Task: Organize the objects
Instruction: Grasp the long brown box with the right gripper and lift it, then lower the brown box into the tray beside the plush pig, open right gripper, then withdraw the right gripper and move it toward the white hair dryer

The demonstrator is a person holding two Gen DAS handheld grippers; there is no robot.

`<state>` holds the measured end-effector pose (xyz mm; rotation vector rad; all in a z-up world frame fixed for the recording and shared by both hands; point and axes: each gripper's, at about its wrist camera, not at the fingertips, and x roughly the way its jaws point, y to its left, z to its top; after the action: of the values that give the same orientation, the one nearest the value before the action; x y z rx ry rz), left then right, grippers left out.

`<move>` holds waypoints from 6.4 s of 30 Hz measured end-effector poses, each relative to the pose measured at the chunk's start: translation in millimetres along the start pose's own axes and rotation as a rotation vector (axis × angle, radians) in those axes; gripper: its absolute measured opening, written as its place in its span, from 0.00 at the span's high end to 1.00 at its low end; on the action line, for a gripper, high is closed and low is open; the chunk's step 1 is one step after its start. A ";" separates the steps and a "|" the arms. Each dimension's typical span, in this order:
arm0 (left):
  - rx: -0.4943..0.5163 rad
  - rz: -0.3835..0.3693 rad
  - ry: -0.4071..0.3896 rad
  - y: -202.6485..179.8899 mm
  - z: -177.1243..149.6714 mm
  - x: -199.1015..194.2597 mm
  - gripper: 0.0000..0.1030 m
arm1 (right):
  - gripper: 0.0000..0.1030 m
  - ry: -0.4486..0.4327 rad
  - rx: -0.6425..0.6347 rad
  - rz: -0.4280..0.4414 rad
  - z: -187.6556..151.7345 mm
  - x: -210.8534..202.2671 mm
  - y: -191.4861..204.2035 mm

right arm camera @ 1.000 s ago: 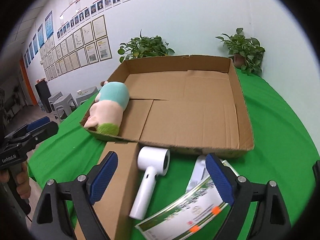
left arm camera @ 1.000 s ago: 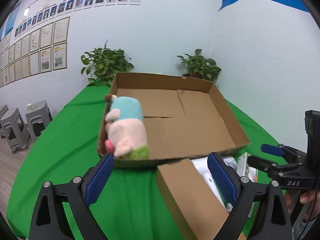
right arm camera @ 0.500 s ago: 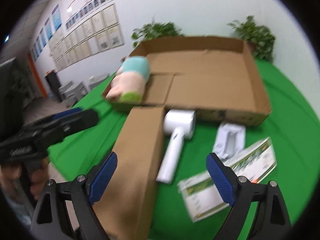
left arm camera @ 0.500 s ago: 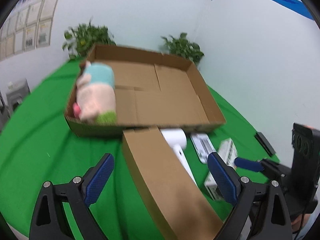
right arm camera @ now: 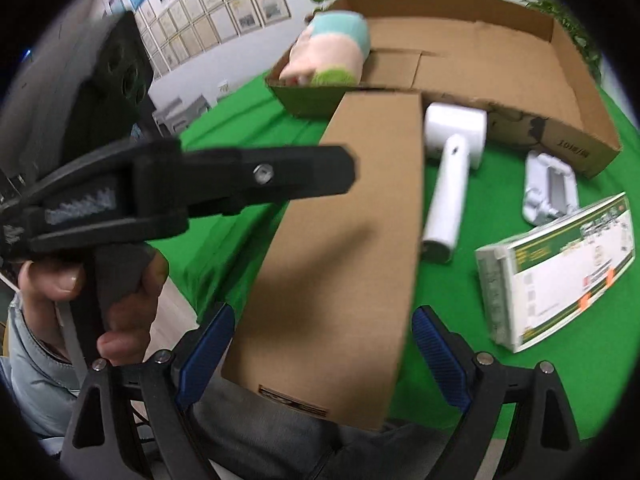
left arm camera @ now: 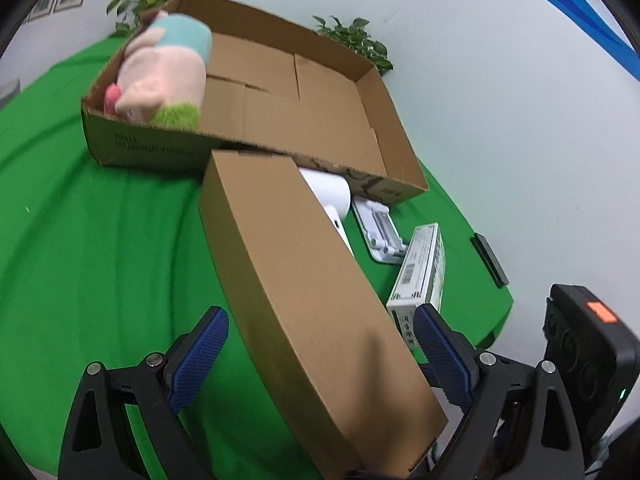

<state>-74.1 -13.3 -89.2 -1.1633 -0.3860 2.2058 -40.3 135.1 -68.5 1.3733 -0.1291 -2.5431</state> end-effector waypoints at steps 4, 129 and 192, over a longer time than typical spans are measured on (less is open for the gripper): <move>-0.040 -0.035 0.023 7.8 -7.4 3.5 0.16 | 0.12 -0.007 -0.013 -0.015 -1.6 2.5 9.2; 0.002 0.054 -0.057 89.8 264.7 76.1 0.24 | 0.15 -0.283 0.081 0.122 191.3 51.4 -75.7; 0.274 0.467 -0.484 -50.3 111.3 -47.0 0.01 | 0.00 -0.493 0.165 -0.380 91.8 -33.0 -80.3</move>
<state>-126.1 -1.6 30.3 -0.6022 0.0109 2.8404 -113.4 217.4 -6.6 0.8493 -0.1841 -3.2148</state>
